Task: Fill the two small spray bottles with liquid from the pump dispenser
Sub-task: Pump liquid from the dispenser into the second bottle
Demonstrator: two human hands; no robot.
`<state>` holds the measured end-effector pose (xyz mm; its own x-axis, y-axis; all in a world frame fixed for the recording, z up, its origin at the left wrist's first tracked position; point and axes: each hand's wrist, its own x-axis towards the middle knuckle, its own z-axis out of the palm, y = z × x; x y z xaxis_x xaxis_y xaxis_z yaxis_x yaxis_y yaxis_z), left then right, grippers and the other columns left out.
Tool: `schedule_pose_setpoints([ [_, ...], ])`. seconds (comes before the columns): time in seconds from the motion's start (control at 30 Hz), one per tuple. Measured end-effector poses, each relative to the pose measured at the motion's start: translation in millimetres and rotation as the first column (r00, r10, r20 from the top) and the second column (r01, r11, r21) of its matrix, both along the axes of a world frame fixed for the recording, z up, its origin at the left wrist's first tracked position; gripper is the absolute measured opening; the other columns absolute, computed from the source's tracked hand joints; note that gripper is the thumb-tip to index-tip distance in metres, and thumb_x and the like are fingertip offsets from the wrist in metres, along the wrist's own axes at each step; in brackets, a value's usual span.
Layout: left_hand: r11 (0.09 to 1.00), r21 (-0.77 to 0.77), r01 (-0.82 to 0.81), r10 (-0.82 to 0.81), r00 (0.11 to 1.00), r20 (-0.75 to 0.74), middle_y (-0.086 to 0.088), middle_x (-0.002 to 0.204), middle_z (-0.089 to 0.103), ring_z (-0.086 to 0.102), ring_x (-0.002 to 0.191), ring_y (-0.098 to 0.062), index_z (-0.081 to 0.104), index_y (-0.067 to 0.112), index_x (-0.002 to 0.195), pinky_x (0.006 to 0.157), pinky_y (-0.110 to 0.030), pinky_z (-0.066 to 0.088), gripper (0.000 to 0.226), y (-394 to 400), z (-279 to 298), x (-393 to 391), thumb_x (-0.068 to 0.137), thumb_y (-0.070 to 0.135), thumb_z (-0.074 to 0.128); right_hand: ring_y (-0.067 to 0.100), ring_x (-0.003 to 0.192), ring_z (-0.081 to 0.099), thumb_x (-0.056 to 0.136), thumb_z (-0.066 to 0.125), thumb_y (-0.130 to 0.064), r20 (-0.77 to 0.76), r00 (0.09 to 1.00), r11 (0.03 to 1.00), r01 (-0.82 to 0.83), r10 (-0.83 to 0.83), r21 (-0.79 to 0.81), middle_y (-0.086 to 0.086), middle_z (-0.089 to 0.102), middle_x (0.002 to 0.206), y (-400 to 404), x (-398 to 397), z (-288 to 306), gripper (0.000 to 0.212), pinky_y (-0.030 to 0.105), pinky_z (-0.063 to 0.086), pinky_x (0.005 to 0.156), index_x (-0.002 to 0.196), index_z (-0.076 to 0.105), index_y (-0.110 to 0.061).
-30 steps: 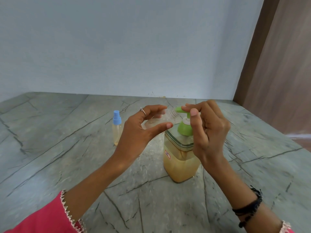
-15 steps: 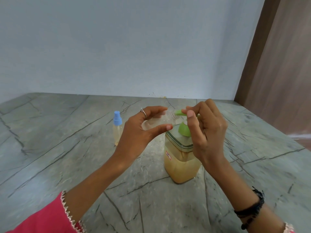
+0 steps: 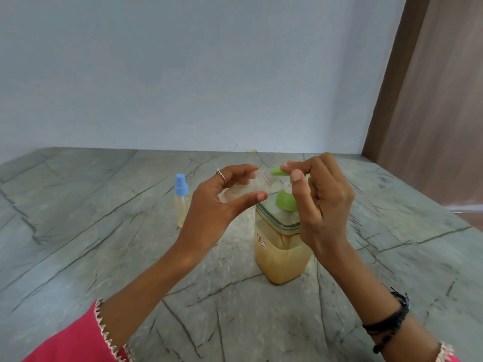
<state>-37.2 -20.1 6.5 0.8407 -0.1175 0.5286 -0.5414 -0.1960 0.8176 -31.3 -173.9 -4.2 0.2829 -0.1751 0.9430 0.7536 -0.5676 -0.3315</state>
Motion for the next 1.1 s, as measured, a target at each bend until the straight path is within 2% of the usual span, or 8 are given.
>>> schedule_pose_setpoints([
  [0.13, 1.000, -0.005, 0.007, -0.007, 1.000, -0.012, 0.013, 0.102, 0.067, 0.059, 0.100, 0.005, 0.063, 0.032, 0.102, 0.089, -0.010, 0.045, 0.041, 0.1, 0.1, 0.0, 0.062, 0.037, 0.070, -0.008, 0.055, 0.041, 0.090, 0.048, -0.026, 0.019, 0.999, 0.999, 0.041, -0.041, -0.015, -0.020, 0.039, 0.069, 1.0, 1.5, 4.2, 0.034, 0.008, 0.025, 0.050, 0.066, 0.061, -0.006],
  [0.37, 1.000, 0.003, -0.010, 0.010, 1.000, -0.008, 0.017, 0.100, 0.067, 0.059, 0.099, 0.007, 0.063, 0.033, 0.101, 0.086, -0.007, 0.043, 0.041, -0.1, -0.7, -0.7, 0.062, 0.036, 0.071, -0.001, 0.046, 0.028, 0.090, 0.049, -0.029, 0.008, 0.995, 0.994, 0.103, -0.102, -0.033, -0.017, 0.032, 0.058, 3.5, 1.4, 11.3, 0.035, 0.013, 0.018, 0.046, 0.056, 0.045, -0.018],
  [0.5, 1.000, 0.000, -0.004, 0.004, 1.000, -0.008, 0.018, 0.098, 0.067, 0.058, 0.097, 0.009, 0.063, 0.032, 0.102, 0.083, -0.005, 0.043, 0.042, 0.2, 0.3, -0.9, 0.061, 0.035, 0.071, 0.001, 0.048, 0.031, 0.090, 0.047, -0.027, -0.012, 0.998, 0.998, 0.059, -0.059, -0.010, -0.013, 0.038, 0.062, 1.5, 2.1, 6.8, 0.041, 0.014, 0.020, 0.046, 0.059, 0.058, -0.002],
  [0.6, 1.000, -0.007, 0.002, -0.002, 1.000, -0.014, 0.016, 0.100, 0.067, 0.058, 0.097, 0.008, 0.064, 0.032, 0.102, 0.083, -0.006, 0.044, 0.042, 0.3, 1.2, -1.9, 0.061, 0.037, 0.071, -0.001, 0.054, 0.038, 0.090, 0.047, -0.028, -0.040, 0.998, 0.999, 0.047, -0.046, 0.013, -0.011, 0.045, 0.064, 1.0, 2.6, 4.8, 0.038, 0.014, 0.027, 0.051, 0.066, 0.063, -0.003],
  [0.73, 1.000, -0.007, 0.004, -0.005, 1.000, -0.018, 0.015, 0.101, 0.067, 0.059, 0.100, 0.005, 0.063, 0.035, 0.101, 0.088, -0.011, 0.046, 0.042, 1.2, 1.4, -1.4, 0.061, 0.040, 0.070, 0.005, 0.077, 0.054, 0.086, 0.052, -0.029, -0.130, 0.983, 0.991, -0.122, 0.128, 0.049, -0.001, 0.061, 0.084, -3.4, 1.1, 4.1, 0.011, 0.014, 0.039, 0.070, 0.087, 0.058, -0.019],
  [0.87, 1.000, -0.004, 0.006, -0.006, 1.000, -0.006, 0.015, 0.101, 0.067, 0.060, 0.100, 0.005, 0.062, 0.033, 0.102, 0.085, -0.010, 0.046, 0.041, 0.3, 1.6, -2.2, 0.062, 0.039, 0.069, 0.005, 0.099, 0.057, 0.084, 0.063, -0.020, -0.261, 0.926, 0.961, -0.273, 0.272, 0.034, -0.005, 0.056, 0.108, -9.0, -2.8, -4.1, 0.022, 0.013, 0.042, 0.081, 0.104, 0.056, -0.026],
  [1.0, 1.000, -0.007, 0.005, -0.005, 1.000, -0.003, 0.017, 0.100, 0.067, 0.060, 0.098, 0.005, 0.062, 0.032, 0.103, 0.086, -0.011, 0.046, 0.040, 0.1, 1.3, -1.8, 0.064, 0.037, 0.069, 0.008, 0.088, 0.068, 0.083, 0.066, -0.015, -0.379, 0.807, 0.888, -0.448, 0.453, 0.106, -0.013, 0.071, 0.093, -11.7, -6.5, -5.1, 0.034, 0.015, 0.049, 0.074, 0.109, 0.051, -0.030],
  [1.1, 1.000, -0.012, 0.000, 0.000, 1.000, -0.004, 0.018, 0.098, 0.066, 0.060, 0.098, 0.006, 0.062, 0.034, 0.101, 0.085, -0.010, 0.046, 0.039, 0.1, 1.2, -1.3, 0.063, 0.038, 0.069, 0.011, 0.084, 0.070, 0.083, 0.067, -0.016, -0.378, 0.797, 0.879, -0.457, 0.472, 0.134, -0.009, 0.073, 0.087, -11.2, -7.3, -4.3, 0.033, 0.019, 0.051, 0.071, 0.108, 0.052, -0.032],
])
